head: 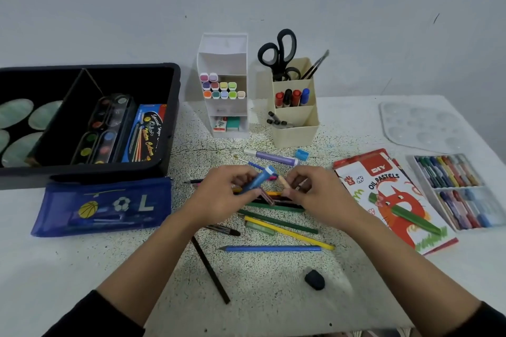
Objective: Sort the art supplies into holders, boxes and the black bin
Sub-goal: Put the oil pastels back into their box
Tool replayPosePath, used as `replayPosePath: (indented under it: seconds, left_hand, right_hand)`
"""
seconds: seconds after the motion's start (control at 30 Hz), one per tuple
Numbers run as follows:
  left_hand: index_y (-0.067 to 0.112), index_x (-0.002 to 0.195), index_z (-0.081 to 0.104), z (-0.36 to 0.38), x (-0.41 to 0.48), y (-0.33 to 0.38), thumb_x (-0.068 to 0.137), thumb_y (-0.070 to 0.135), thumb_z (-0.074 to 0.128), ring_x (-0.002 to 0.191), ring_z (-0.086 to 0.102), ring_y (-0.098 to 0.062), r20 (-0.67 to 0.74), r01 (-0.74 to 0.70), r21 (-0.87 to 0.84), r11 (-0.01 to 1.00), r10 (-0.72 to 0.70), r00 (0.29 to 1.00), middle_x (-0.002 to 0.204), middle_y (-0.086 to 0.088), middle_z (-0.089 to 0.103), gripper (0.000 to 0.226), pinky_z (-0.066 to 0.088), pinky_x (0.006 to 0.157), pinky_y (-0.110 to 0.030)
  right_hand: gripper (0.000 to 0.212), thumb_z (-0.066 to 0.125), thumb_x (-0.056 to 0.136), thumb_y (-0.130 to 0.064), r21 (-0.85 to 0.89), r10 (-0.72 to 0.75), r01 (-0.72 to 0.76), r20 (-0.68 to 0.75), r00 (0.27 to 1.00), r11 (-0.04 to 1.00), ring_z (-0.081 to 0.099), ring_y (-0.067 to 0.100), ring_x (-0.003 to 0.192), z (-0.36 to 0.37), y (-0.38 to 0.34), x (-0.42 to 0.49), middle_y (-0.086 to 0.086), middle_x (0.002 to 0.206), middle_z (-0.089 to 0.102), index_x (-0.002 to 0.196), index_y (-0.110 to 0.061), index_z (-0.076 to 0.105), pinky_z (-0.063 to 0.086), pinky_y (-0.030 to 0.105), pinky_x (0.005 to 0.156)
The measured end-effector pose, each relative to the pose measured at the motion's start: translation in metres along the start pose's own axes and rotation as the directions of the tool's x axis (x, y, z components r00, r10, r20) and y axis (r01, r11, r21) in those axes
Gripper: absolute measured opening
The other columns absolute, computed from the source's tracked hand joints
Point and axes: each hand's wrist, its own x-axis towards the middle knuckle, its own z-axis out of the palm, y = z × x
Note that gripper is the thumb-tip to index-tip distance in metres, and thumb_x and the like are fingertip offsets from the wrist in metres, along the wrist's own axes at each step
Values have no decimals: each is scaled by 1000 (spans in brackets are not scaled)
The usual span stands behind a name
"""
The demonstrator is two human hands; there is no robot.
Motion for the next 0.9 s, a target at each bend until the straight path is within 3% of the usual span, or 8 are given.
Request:
replayPosePath:
  seconds: [0.1, 0.2, 0.27, 0.37, 0.53, 0.67, 0.83, 0.9]
  left_hand:
    - [32, 100, 74, -6, 7, -2, 80, 20, 83, 93, 70, -14, -12, 62, -32, 998, -62, 998, 93, 9, 75, 24, 57, 93, -44]
    - [28, 102, 78, -9, 11, 2, 76, 22, 86, 88, 73, -7, 16, 88, -63, 994, -87, 996, 91, 11, 78, 28, 58, 89, -32]
    - [26, 105, 79, -10, 13, 7, 76, 27, 86, 82, 73, -3, 37, 80, -80, 994, -77, 996, 87, 13, 78, 30, 56, 79, -20]
    - [29, 102, 79, -12, 17, 9, 83, 34, 77, 81, 68, 1, 10, 76, -62, 995, -76, 997, 87, 14, 76, 20, 52, 73, -16]
    - [25, 104, 79, -9, 19, 13, 84, 15, 79, 84, 66, 5, -178, -11, -36, 999, 4, 984, 92, 13, 75, 23, 49, 73, -8]
    - [24, 103, 78, 1, 27, 29, 87, 15, 77, 80, 66, 1, -251, -127, -59, 990, 108, 962, 89, 13, 73, 19, 54, 70, -19]
    - [16, 107, 74, 27, 41, 70, 92, 10, 70, 85, 73, -11, -188, -205, -209, 956, 167, 968, 91, -2, 73, 16, 61, 82, -34]
    - [15, 109, 72, 44, 49, 89, 94, 9, 68, 86, 75, -18, -130, -203, -275, 940, 173, 976, 90, -6, 72, 16, 60, 83, -44]
  right_hand:
    - [10, 77, 88, -24, -21, -6, 6, -34, 999, 1000, 60, 2, 60, -2, 4, -1, -13, 75, 67, 85, -27, 68, 45, 21, 57]
    - [10, 77, 88, -23, -27, -9, 7, -53, 999, 1000, 63, 7, 60, -3, 6, -3, -14, 75, 68, 85, -26, 68, 52, 30, 58]
    - [9, 76, 88, -23, -25, -12, 11, -63, 998, 1000, 63, 7, 59, -3, 6, -5, -14, 76, 68, 86, -26, 68, 52, 29, 58]
    - [9, 74, 90, -22, -16, -14, 13, -87, 996, 1000, 63, 4, 59, -5, 7, -6, -14, 77, 67, 86, -26, 68, 49, 26, 57]
    - [6, 70, 93, -23, -10, -26, 24, -171, 985, 1000, 61, 2, 61, -10, 7, -10, -15, 83, 67, 89, -26, 68, 42, 14, 50]
    - [1, 68, 95, -26, 87, -24, 48, -254, 967, 995, 62, 11, 63, -21, 9, -16, -13, 85, 67, 95, -25, 67, 48, 23, 54]
    - [11, 65, 97, -22, 160, -39, 98, -337, 941, 982, 64, 7, 64, -52, 29, -29, -6, 86, 70, 108, -24, 64, 45, 16, 56]
    - [15, 63, 98, -22, 204, -21, 99, -354, 935, 974, 65, 9, 67, -69, 42, -38, -7, 87, 70, 113, -24, 62, 50, 23, 59]
